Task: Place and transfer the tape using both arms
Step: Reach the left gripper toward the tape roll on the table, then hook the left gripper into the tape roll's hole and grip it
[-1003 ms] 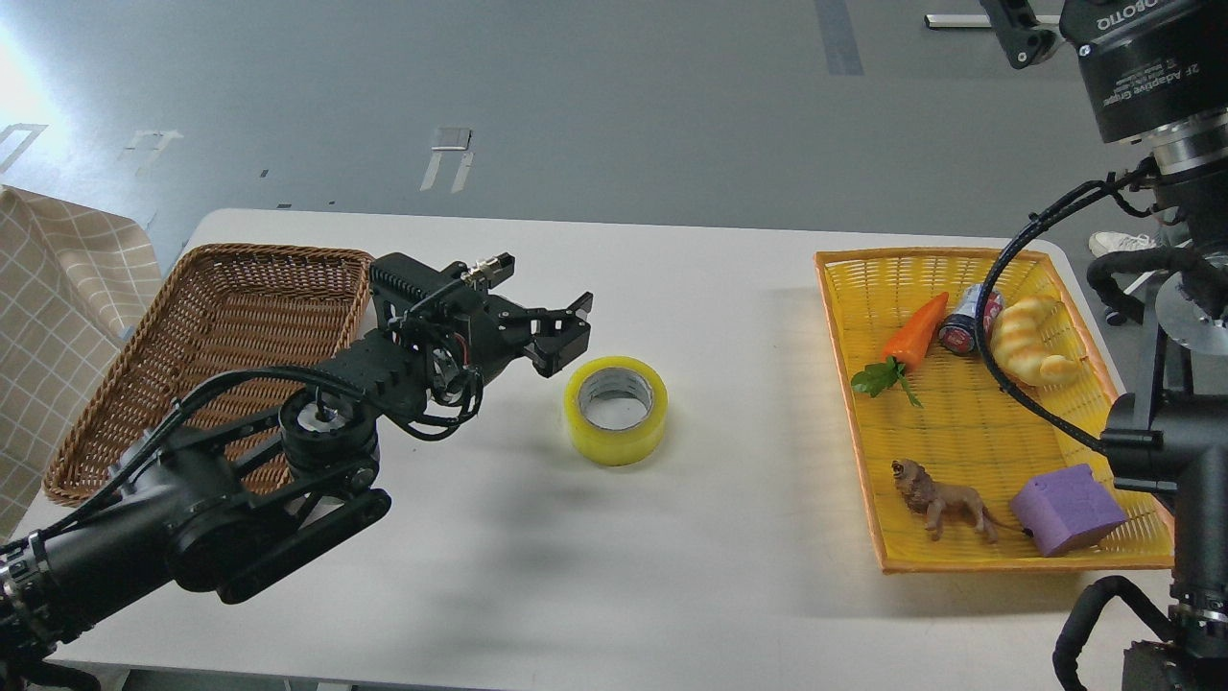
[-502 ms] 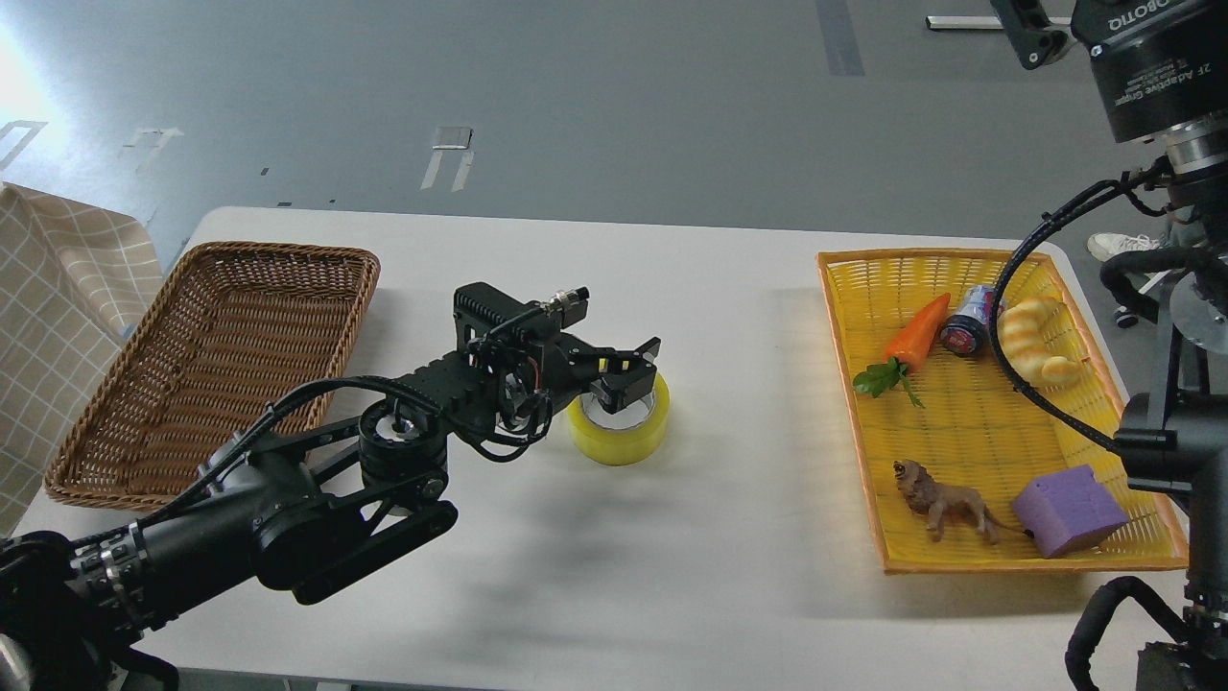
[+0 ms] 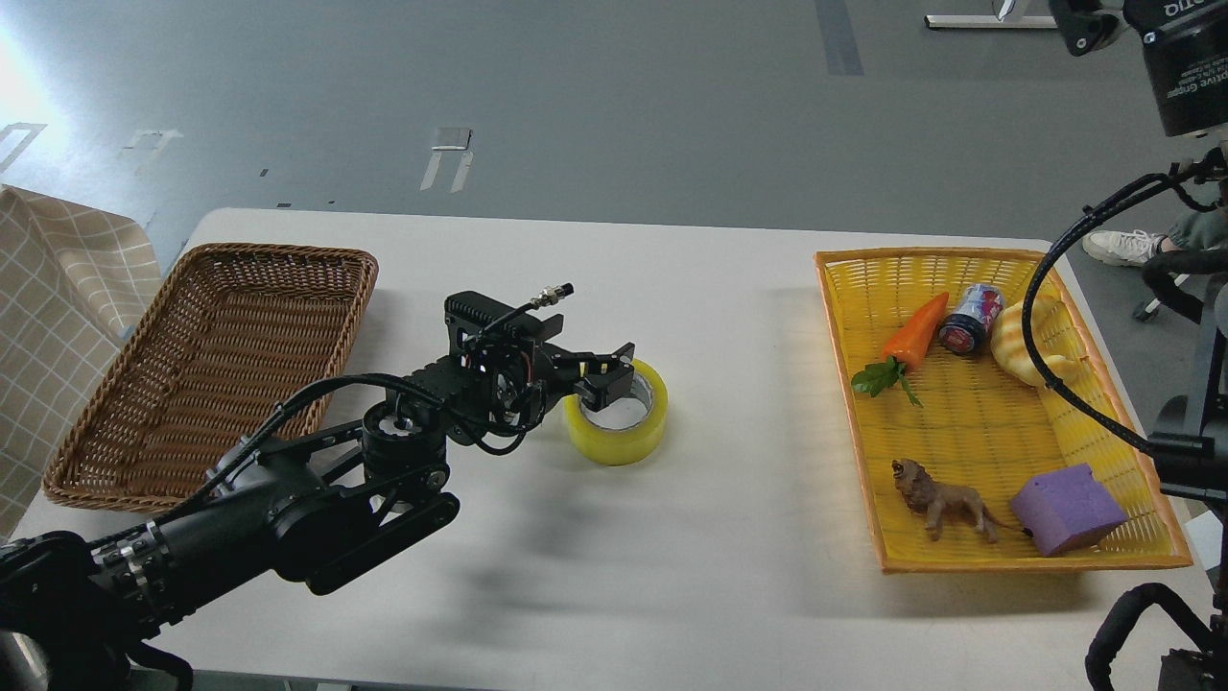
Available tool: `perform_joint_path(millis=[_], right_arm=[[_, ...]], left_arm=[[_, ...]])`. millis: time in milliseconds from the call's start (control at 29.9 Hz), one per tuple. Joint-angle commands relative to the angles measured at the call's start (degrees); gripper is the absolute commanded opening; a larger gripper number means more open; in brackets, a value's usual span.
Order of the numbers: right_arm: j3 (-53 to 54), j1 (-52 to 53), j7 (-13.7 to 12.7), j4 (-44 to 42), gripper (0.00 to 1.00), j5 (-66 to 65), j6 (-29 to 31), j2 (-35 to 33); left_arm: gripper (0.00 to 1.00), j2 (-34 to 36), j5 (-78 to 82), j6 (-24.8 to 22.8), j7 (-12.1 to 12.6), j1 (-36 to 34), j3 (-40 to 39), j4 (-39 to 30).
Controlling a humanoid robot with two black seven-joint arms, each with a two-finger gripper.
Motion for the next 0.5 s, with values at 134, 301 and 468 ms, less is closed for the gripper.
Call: perform_joint_path(millis=[134,301,468], right_arm=[[0.0,-1.1,-0.1,0.5,0.99,0.0,0.0,-0.4],[0.0,-2.7,-0.1,1.9,1.00,-0.1,0.0,-0.4],[0.0,-3.7,-0.1,2.2,0.99,-0.1,0.0,-0.6]], left_arm=[[0.97,0.3,0.2,0.1,-0.4,1.0,0.3,-0.3],[0.97,0.4,0.2,0.1,-0.5,1.3,0.3,-0.6],[0.97,0.7,0.1,0.5,-2.0,1.2,3.9,-0.3]])
